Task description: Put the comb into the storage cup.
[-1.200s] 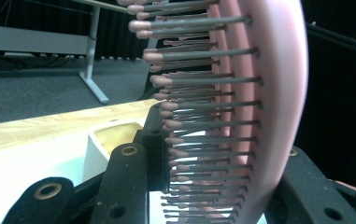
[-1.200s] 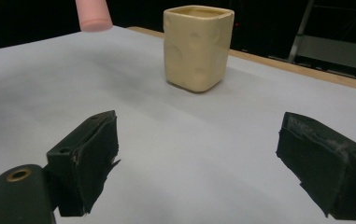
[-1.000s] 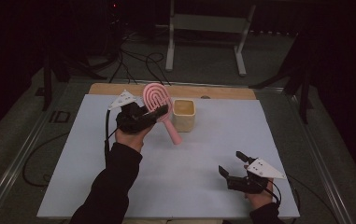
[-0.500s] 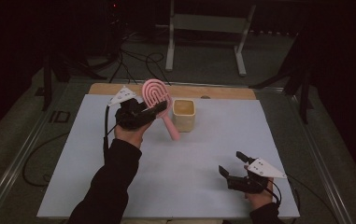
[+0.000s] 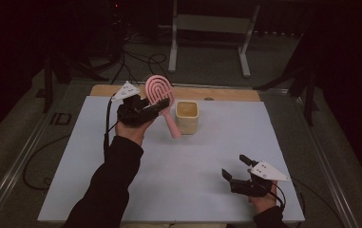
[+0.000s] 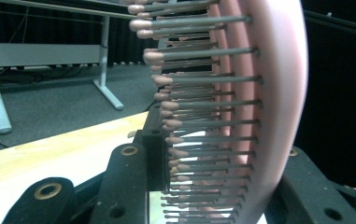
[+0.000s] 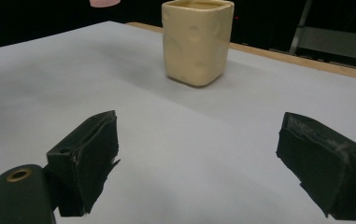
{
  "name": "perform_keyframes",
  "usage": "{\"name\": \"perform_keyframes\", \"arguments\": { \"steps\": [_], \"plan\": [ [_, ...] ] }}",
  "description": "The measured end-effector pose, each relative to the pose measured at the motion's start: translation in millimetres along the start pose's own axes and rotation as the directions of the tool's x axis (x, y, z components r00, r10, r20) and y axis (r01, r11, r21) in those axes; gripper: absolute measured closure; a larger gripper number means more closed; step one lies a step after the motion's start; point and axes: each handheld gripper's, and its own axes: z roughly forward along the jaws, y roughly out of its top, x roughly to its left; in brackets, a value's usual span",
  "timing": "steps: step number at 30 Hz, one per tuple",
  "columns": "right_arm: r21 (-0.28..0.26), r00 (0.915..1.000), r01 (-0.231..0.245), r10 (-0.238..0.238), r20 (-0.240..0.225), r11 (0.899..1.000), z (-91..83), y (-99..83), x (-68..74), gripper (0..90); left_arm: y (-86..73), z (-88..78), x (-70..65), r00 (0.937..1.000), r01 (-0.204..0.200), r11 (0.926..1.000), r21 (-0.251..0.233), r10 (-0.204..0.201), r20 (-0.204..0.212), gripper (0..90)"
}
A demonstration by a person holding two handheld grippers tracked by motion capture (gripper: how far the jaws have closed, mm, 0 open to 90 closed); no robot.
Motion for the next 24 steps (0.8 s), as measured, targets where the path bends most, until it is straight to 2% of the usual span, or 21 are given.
{"name": "perform_keyframes", "arguments": {
  "steps": [15, 24],
  "plan": [
    [0.011, 1.0000, -0.004, 0.004, -0.004, 1.000, 1.4, -0.9, 0.5, 12.5, 7.8, 9.8, 4.2, 0.9998, -0.016, 0.9999, -0.004, 0.016, -0.015, 64.8],
    [0.013, 1.0000, -0.003, 0.004, -0.005, 1.000, 1.3, -0.9, 0.7, 12.7, 13.2, 18.5, 3.3, 0.9993, -0.030, 0.9995, 0.009, 0.031, -0.023, 64.7]
  ]
}}
